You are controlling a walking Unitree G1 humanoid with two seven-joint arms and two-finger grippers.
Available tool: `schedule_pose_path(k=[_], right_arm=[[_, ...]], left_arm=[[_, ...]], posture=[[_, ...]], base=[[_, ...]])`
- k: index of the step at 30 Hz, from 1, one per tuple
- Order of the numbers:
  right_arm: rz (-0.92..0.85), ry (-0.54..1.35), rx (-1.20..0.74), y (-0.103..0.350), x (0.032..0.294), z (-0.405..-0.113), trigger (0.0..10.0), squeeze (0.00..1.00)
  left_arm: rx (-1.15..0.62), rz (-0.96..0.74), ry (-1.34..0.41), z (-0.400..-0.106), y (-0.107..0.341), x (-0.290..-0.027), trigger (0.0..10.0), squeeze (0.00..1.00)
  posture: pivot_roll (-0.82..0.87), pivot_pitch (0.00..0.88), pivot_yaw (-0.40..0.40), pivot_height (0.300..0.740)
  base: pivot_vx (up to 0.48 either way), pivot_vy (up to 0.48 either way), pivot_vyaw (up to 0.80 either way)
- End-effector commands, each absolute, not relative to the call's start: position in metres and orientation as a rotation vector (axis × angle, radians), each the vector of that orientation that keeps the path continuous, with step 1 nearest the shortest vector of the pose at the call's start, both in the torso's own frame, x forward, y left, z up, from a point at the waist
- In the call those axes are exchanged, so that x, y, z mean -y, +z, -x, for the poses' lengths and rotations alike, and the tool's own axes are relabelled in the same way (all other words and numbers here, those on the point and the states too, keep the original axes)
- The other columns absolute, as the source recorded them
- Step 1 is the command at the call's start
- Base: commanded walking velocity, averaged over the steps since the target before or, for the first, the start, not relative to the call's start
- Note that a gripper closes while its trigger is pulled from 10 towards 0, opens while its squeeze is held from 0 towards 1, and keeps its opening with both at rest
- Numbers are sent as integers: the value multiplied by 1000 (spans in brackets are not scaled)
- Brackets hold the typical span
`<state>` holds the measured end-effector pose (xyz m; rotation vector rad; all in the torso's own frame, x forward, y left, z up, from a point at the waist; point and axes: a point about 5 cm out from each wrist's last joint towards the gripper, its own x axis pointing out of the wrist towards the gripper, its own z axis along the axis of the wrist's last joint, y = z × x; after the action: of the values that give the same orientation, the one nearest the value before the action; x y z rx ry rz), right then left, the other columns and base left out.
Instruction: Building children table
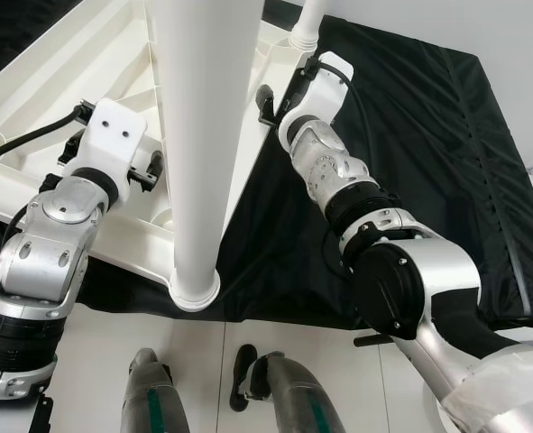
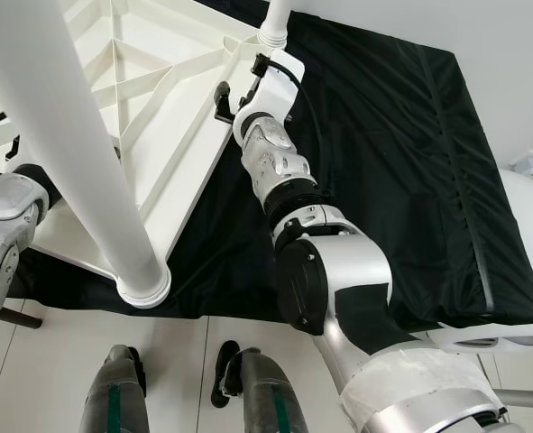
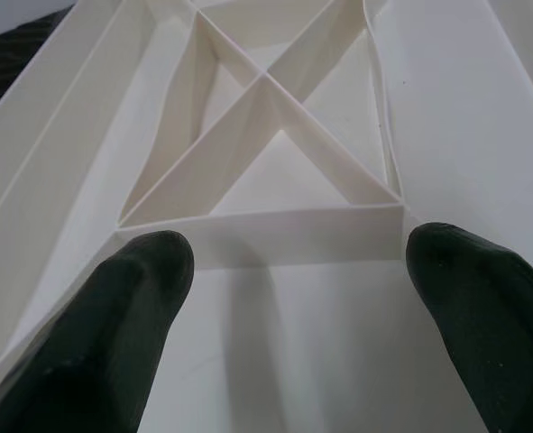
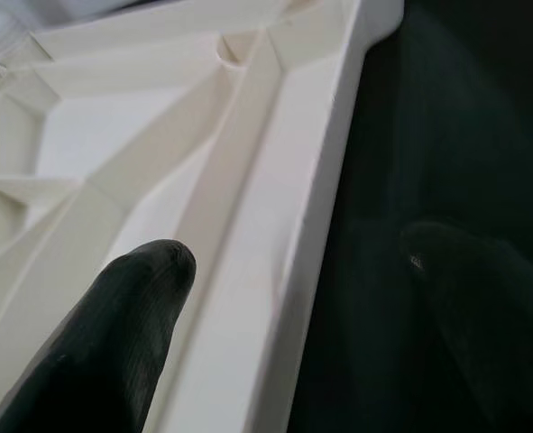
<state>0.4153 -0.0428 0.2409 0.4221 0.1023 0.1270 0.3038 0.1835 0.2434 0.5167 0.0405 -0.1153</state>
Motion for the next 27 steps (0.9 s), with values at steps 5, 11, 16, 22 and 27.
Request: schedule_pose_path(k=[5, 11, 16, 22, 27], right_arm=[[-424, 116, -181, 231, 38, -413, 9098, 0], [-387, 128, -238, 221, 33, -410, 9216, 0], [-376, 134, -259, 217, 31, -409, 7843, 0], [-351, 128, -264, 215, 32, -409, 4039, 0], [-325, 92, -290, 210, 37, -409, 4157, 0]], left_arm=[[-12, -513, -89, -299, 251, -183, 10000, 0], [2, -518, -57, -295, 258, -190, 10000, 0], [5, -513, -40, -293, 259, -192, 10000, 0], [3, -513, -38, -290, 257, -190, 10000, 0], [6, -508, -17, -287, 259, -194, 10000, 0]], posture=[[237, 107, -214, 740], [242, 100, -222, 740], [248, 95, -231, 740], [252, 89, -237, 740], [259, 81, -244, 740]], base=[[0, 0, 0], [0, 0, 0], [0, 0, 0], [0, 0, 0], [0, 0, 0]])
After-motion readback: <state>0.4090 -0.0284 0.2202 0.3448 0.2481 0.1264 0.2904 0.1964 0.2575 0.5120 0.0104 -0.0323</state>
